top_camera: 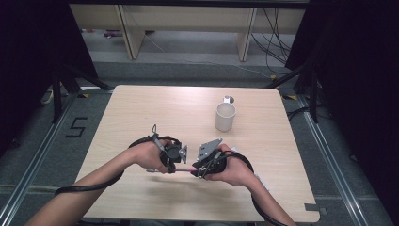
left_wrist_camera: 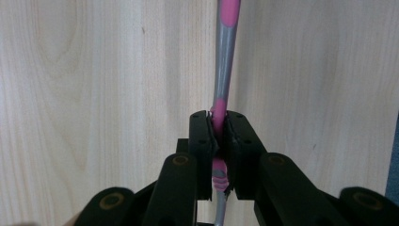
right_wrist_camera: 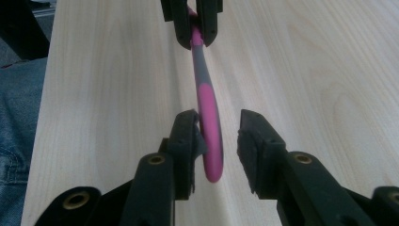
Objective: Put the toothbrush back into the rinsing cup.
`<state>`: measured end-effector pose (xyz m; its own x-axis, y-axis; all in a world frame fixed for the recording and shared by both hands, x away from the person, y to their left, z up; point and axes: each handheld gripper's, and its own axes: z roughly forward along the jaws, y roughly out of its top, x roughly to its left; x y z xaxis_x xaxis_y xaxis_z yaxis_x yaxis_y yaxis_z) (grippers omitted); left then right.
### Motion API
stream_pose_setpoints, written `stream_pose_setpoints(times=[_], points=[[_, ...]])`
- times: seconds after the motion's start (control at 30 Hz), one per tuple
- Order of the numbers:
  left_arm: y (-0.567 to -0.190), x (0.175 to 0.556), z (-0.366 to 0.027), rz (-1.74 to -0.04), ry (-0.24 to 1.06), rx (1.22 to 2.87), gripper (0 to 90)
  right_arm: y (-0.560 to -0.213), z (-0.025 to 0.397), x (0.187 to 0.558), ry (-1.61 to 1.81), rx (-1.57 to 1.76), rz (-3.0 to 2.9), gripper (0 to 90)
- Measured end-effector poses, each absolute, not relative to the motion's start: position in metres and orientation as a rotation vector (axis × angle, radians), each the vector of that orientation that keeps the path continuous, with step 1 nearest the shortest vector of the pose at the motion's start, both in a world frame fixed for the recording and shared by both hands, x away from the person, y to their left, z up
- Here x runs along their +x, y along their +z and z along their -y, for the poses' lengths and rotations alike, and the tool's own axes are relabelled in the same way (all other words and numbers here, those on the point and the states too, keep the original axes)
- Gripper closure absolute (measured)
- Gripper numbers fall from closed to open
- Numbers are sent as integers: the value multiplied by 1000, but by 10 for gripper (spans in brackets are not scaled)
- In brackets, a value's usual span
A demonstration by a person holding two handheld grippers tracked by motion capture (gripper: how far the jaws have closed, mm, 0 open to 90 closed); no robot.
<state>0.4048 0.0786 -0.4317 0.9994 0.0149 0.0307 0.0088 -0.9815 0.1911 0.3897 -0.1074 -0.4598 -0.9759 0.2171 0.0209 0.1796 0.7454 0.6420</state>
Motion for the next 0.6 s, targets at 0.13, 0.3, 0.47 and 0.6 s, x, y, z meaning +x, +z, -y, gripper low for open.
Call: stream_pose_setpoints(times=[0.13, 0.3, 0.47, 0.6], points=[[-430, 404, -78, -16, 48, 2935, 815, -461, 107, 389, 1069, 336, -2889, 753], [-429, 404, -78, -7, 47, 2940, 815, -462, 108, 388, 1088, 306, -2885, 800], [-429, 403, -78, -7, 36, 2933, 813, -462, 108, 385, 1084, 309, -2902, 814], [-426, 405, -82, -51, 89, 2859, 678, -461, 110, 385, 1076, 260, -2875, 818]])
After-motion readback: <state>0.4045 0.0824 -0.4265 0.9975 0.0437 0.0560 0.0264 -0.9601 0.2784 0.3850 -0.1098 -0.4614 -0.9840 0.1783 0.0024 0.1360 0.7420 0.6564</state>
